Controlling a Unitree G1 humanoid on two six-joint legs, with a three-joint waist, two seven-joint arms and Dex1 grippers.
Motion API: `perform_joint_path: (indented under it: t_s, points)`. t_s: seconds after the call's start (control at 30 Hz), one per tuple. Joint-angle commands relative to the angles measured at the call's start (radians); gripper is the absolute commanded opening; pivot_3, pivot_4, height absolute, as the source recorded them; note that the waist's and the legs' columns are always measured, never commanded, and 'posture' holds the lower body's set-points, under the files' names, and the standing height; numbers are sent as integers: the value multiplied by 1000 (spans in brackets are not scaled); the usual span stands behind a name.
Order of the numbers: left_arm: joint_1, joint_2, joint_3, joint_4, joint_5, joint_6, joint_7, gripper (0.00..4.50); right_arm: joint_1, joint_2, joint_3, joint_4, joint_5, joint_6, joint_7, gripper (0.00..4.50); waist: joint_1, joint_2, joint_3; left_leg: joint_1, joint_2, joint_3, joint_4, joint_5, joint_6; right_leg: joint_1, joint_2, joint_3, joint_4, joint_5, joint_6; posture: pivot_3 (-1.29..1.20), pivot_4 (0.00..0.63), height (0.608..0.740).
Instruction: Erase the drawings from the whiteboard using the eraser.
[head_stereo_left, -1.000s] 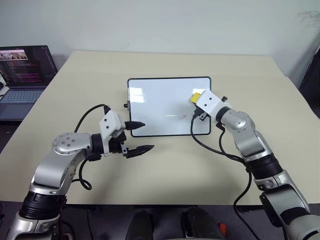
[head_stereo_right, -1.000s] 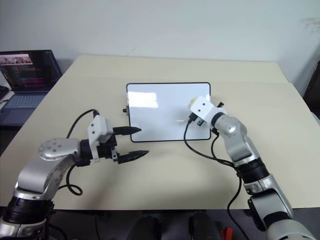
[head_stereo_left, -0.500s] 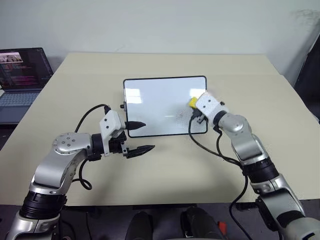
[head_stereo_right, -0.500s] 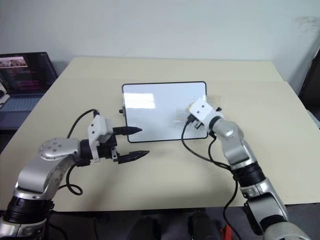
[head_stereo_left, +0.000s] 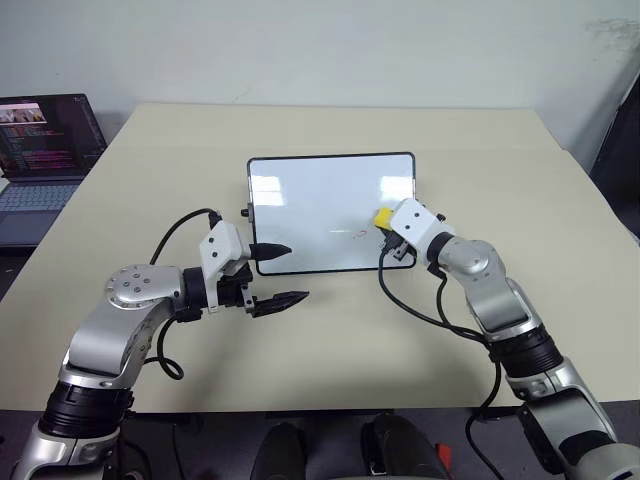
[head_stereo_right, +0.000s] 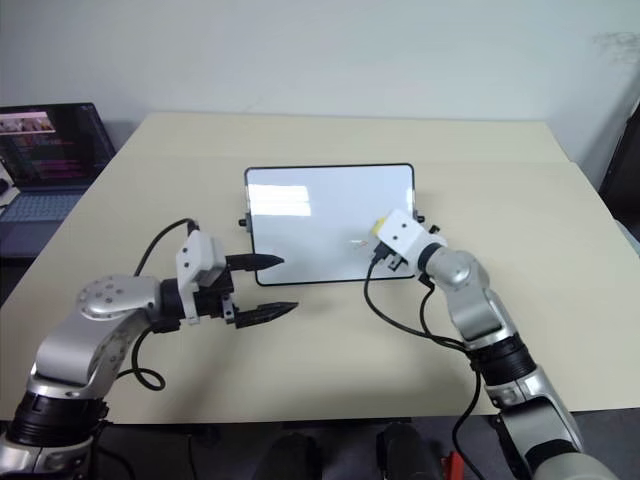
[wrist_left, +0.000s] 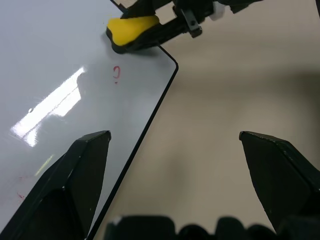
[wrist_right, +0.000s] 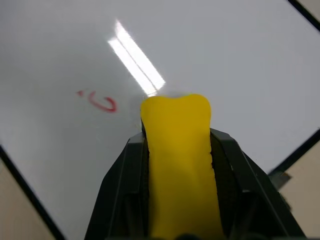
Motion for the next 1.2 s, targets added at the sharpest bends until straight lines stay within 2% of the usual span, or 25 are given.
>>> perform_joint_path:
  t_s: [0.03, 0.17, 0.27, 0.37, 0.47, 0.57, 0.63, 0.87, 1.0, 1.1, 1.2]
  points:
    - [-18, 18, 18, 20, 32, -21, 21, 4500, 10, 0, 48, -39, -28, 2, 14, 1299, 0, 0, 0, 0, 0, 0, 0, 0, 0, 0, 0, 0, 0, 0, 0, 0, 150, 740]
    - [-14, 20, 19, 17, 32, -17, 15, 4500, -4, -57, 130, 9, -143, -98, -13, 1299, 2, 0, 0, -1, 0, 0, 0, 0, 0, 0, 0, 0, -1, 0, 0, 0, 150, 740]
    - [-5, 28, 24, 23, 33, -19, 4, 4500, -42, -41, 99, 42, -181, -142, -117, 1299, 2, 0, 0, -1, 0, 0, 0, 0, 0, 0, 0, 0, -1, 0, 0, 0, 150, 740]
    - [-4, 30, 24, 21, 33, -17, 1, 4500, -65, -22, 81, 60, -177, -170, -149, 1299, 3, 0, 0, 0, 0, 0, 0, 0, 0, 0, 0, 0, 0, 0, 0, 0, 150, 740]
    - [-5, 30, 24, 16, 30, -12, 2, 4500, -59, -18, 106, 72, -172, -158, -103, 1299, 5, 0, 0, -1, 0, 0, 0, 0, 0, 0, 0, 0, 0, 0, 0, 0, 150, 740]
    - [-5, 31, 23, 15, 28, -11, 0, 4500, -2, -42, 167, 45, -152, -117, 40, 1299, 4, 0, 0, -1, 0, 0, 0, 0, 0, 0, 0, 0, -1, 0, -1, 0, 150, 740]
    - [-4, 32, 23, 12, 26, -9, 1, 4500, 18, -54, 179, 23, -154, -112, 82, 1299, 4, 0, 0, -1, 0, 0, 0, 0, 0, 0, 0, 0, -1, 0, 0, 0, 150, 740]
    - [-1, 38, 19, 4, 22, -1, -8, 4500, -55, -8, 88, 73, -198, -151, -105, 1299, 5, 0, 0, 0, 0, 0, 1, 0, 0, 0, 0, 0, 1, 0, 0, 0, 150, 740]
    - [-2, 38, 20, 3, 23, -1, -11, 4500, -57, -8, 109, 85, -192, -141, -68, 1299, 5, 0, 0, -1, 0, 0, 1, 1, 0, 0, 0, 0, 0, 0, 0, 0, 150, 740]
    - [-1, 39, 21, 0, 21, 0, -12, 4500, -11, -35, 159, 55, -177, -112, 52, 1299, 5, 0, 0, -1, 0, 0, 0, 0, 0, 0, 0, 0, 0, 0, 0, 0, 150, 740]
    - [-6, 36, 20, 1, 19, 1, -13, 4500, 11, -36, 153, 40, -194, -120, 37, 1299, 4, -1, 0, -1, 0, 0, 0, 0, 0, 0, 0, -1, 0, 0, 0, 0, 150, 740]
